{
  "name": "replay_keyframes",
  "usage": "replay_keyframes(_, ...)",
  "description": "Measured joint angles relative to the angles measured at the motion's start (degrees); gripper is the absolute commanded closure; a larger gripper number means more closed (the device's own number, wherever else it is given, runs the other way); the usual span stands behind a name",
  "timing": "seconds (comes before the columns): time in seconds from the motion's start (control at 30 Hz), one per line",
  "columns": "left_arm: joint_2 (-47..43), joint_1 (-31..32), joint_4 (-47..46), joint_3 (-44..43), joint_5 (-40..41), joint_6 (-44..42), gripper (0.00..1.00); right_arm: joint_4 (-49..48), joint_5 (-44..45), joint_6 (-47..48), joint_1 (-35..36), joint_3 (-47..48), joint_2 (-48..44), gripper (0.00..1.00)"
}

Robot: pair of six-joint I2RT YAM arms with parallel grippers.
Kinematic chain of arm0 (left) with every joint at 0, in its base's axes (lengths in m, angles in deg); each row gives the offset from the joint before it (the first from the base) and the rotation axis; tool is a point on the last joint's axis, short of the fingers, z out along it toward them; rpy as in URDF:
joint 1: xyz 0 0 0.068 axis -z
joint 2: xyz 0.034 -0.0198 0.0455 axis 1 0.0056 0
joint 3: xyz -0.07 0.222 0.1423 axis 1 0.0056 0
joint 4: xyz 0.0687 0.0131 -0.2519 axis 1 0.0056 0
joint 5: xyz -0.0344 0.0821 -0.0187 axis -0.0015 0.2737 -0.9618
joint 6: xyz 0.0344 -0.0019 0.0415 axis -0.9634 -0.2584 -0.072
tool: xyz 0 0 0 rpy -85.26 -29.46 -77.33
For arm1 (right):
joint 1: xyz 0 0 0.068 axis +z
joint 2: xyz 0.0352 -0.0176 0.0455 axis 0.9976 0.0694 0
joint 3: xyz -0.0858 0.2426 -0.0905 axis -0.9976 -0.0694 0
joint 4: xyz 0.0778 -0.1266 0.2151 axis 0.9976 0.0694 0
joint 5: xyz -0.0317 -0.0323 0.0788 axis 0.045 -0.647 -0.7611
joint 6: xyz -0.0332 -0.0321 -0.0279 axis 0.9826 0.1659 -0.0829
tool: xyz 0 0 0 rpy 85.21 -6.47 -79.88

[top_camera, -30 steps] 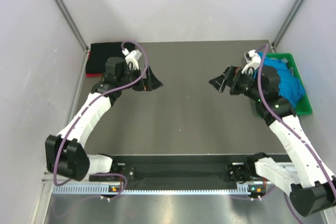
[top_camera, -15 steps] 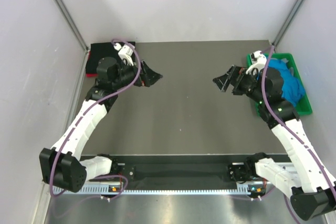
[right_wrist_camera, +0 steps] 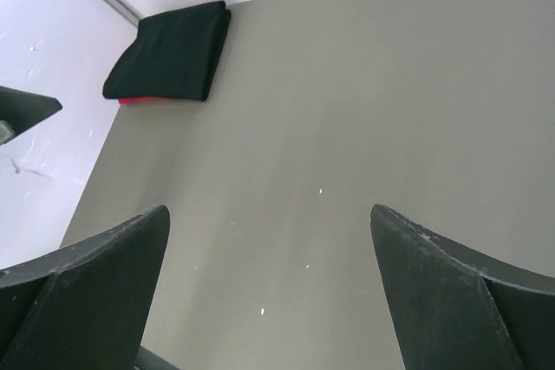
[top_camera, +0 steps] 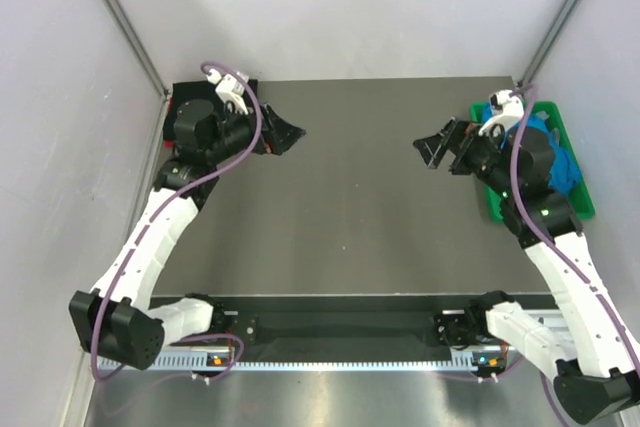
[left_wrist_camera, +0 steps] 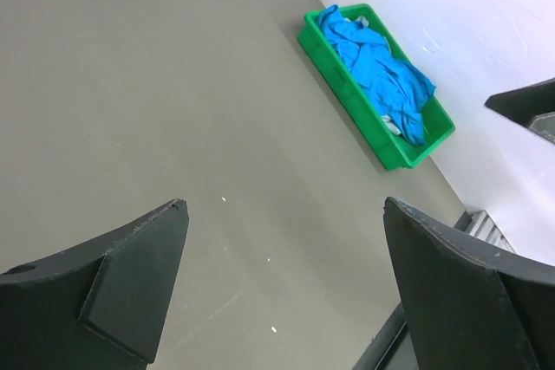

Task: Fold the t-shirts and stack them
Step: Reset both grippers

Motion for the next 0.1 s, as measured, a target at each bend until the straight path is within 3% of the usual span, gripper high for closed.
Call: replay_keyframes(0.1,-0.66,0.0,1.03,0.0,0.2,-0.17,0.01,0.04,0.46,0.48,0.02,0.02,-1.01,0.0)
